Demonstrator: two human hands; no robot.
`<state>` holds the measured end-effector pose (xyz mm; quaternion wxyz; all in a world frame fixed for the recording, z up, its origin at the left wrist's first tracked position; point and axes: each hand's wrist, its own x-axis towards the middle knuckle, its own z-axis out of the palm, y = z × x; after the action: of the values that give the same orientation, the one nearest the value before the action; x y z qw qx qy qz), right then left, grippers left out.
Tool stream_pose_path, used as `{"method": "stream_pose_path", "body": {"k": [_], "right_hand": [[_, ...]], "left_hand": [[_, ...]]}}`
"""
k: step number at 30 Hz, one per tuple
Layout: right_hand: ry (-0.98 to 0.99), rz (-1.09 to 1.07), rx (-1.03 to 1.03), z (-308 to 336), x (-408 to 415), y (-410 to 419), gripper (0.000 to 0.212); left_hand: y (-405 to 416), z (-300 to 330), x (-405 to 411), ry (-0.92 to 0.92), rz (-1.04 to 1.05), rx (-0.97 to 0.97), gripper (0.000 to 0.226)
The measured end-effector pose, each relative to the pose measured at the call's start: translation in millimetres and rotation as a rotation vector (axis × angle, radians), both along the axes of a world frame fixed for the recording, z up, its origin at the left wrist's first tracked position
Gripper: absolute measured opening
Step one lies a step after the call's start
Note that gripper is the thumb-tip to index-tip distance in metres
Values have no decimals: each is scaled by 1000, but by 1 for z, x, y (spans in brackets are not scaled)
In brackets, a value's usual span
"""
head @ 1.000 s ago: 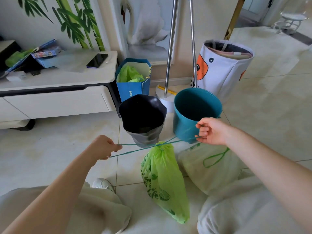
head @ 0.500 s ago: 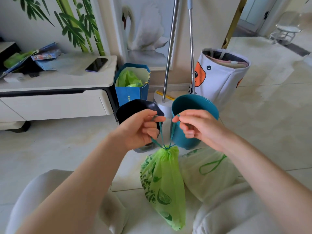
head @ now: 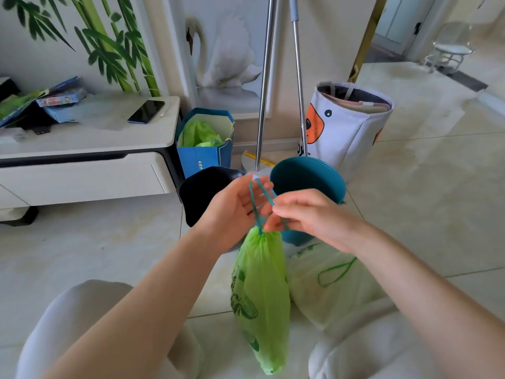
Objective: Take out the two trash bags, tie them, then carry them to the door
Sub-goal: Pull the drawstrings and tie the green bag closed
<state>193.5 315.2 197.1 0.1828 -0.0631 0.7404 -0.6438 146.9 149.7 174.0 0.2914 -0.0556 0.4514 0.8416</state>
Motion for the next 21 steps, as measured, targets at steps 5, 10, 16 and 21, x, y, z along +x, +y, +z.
{"method": "stream_pose_path", "body": {"k": [5,10,16,21], "right_hand": [[-36,59,162,-18,8,3,22],[-111,-241,91,-31,7,39,24],[-205,-554,309,-62,9,104,14],[-273,-728,598,-99,12,143,14]], "left_hand": [[-3,3,0,33,134,155,23],[6,4,13,223,53,-147,19],[14,3,22,280,-28,-179,20],[17,2,22,300,-36,-178,21]]}}
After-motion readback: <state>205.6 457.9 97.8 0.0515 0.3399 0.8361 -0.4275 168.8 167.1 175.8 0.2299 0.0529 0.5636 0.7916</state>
